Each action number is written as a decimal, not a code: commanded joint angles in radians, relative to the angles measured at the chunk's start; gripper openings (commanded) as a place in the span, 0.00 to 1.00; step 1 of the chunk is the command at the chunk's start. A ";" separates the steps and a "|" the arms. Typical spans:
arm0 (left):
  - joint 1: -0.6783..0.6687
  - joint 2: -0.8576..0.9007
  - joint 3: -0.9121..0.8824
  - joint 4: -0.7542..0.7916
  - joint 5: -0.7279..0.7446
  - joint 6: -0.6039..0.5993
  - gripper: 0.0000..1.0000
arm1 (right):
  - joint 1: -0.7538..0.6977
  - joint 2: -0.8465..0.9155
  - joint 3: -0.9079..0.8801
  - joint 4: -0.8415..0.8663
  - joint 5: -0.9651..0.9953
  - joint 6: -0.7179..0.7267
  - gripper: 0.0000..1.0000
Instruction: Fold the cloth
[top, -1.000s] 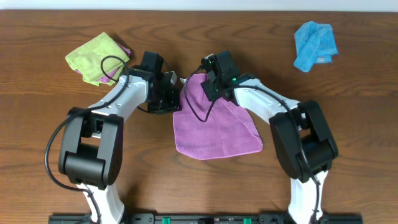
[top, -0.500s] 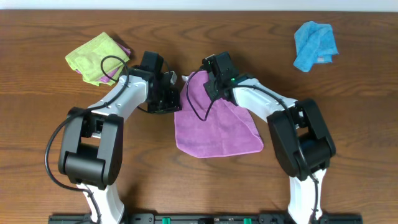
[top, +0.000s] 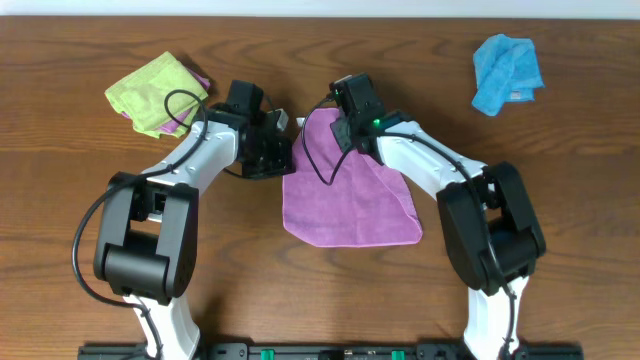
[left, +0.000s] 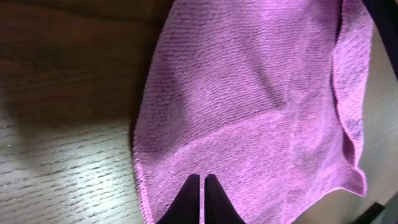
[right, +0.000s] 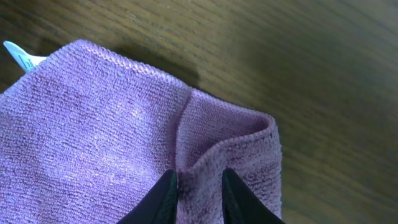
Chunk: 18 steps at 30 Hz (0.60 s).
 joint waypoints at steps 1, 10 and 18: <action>-0.004 0.007 -0.005 0.000 0.028 -0.015 0.06 | 0.008 -0.034 0.024 -0.008 0.022 0.010 0.19; -0.004 0.007 -0.005 0.000 0.028 -0.015 0.06 | 0.007 -0.034 0.023 -0.011 0.024 0.010 0.22; -0.004 0.007 -0.005 0.000 0.028 -0.015 0.06 | 0.007 -0.032 0.023 -0.013 0.021 0.016 0.28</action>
